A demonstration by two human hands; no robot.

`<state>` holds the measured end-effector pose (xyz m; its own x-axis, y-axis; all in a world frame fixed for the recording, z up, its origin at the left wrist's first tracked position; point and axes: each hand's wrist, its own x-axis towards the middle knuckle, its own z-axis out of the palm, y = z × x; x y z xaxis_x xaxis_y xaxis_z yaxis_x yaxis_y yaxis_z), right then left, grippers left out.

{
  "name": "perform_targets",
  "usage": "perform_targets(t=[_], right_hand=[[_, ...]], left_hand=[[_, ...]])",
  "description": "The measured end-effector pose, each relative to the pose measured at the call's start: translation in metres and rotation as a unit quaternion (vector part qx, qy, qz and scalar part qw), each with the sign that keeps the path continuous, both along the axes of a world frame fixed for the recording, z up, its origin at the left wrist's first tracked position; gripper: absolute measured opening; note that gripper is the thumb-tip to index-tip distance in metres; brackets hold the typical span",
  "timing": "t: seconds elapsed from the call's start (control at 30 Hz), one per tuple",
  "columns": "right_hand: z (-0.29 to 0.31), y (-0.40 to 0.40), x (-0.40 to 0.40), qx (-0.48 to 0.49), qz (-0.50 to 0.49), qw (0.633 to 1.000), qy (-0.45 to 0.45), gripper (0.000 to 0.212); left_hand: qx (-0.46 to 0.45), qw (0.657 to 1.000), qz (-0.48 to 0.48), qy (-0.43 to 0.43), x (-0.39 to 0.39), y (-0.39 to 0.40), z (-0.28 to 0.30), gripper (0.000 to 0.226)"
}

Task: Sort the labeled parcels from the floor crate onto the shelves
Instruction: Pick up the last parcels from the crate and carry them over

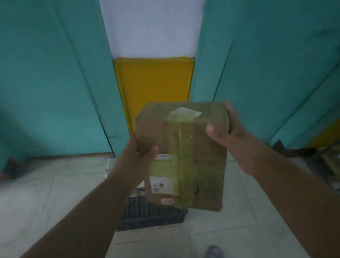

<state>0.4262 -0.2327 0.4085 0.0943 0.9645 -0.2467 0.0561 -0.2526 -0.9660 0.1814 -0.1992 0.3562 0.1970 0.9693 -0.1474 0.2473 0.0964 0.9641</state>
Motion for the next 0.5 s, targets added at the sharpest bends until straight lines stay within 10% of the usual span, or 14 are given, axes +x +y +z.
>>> perform_targets(t=[0.3,0.5], right_hand=[[0.031,-0.053,0.069,0.108,-0.169,0.979,-0.031,0.091],[0.037,-0.097,0.142,0.116,-0.284,0.95,0.052,0.086]], left_hand=[[-0.043,0.997,-0.023,-0.055,0.062,-0.029,0.006,0.041],[-0.301,0.924,0.018,-0.236,0.156,-0.088,-0.016,0.063]])
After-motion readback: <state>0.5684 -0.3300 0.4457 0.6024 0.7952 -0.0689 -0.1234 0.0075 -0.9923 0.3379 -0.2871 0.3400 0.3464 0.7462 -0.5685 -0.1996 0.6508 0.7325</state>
